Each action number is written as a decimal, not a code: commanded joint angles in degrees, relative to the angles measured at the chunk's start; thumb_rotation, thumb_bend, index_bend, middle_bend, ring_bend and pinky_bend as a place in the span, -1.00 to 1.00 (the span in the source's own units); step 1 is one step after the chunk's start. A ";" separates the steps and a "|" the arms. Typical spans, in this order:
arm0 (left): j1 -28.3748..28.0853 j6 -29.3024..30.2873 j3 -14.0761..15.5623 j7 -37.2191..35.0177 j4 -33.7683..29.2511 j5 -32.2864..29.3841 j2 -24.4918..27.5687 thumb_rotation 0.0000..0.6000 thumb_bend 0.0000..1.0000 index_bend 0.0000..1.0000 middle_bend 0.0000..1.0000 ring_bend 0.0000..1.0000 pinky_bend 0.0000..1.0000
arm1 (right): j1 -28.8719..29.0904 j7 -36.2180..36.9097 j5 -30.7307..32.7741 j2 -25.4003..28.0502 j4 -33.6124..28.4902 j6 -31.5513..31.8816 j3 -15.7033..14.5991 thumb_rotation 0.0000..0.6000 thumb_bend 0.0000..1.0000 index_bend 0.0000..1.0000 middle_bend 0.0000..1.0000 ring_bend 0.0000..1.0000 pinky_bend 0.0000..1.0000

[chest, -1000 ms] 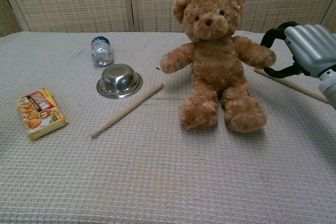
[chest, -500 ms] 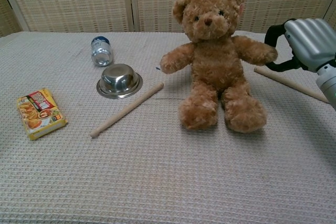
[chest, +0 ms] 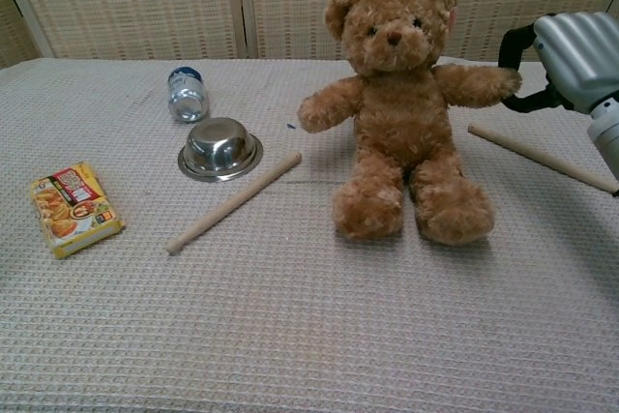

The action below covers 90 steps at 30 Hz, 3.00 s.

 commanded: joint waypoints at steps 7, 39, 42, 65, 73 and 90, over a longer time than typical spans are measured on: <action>0.02 -0.02 0.05 0.13 0.08 0.05 -0.04 1.00 -0.22 -0.73 -0.69 -0.69 -0.28 | -1.20 0.66 0.33 -0.65 0.52 -3.57 -1.05 1.00 -0.56 0.20 0.04 -0.35 -0.03; -0.02 -0.14 0.11 0.47 -0.09 0.10 -0.04 1.00 -0.22 -0.73 -0.66 -0.69 -0.27 | -0.43 -0.34 1.05 0.09 0.95 -1.91 -1.64 1.00 -0.56 0.20 0.04 -0.35 -0.03; -0.02 -0.13 0.10 0.46 -0.18 0.11 0.00 1.00 -0.22 -0.73 -0.66 -0.69 -0.27 | 0.00 -0.64 1.21 0.69 0.81 -1.06 -1.41 1.00 -0.56 0.20 0.04 -0.35 -0.03; -0.08 -0.24 0.09 0.19 -0.10 0.00 0.05 1.00 -0.22 -0.73 -0.64 -0.69 -0.26 | 0.19 -1.32 1.43 0.63 0.56 -2.50 -1.77 1.00 -0.56 0.20 0.04 -0.35 -0.03; -0.18 -0.51 0.10 0.62 -0.09 -0.02 -0.12 1.00 -0.22 -0.73 -0.64 -0.68 -0.26 | -0.06 -0.74 1.51 1.09 -0.20 -1.48 -1.71 1.00 -0.56 0.20 0.04 -0.35 -0.03; -0.22 -0.56 0.06 0.29 0.13 -0.21 -0.06 1.00 -0.22 -0.73 -0.63 -0.68 -0.26 | -4.82 3.42 -0.29 4.28 -5.96 -2.78 -4.44 1.00 -0.75 -0.61 -0.61 -0.93 -0.48</action>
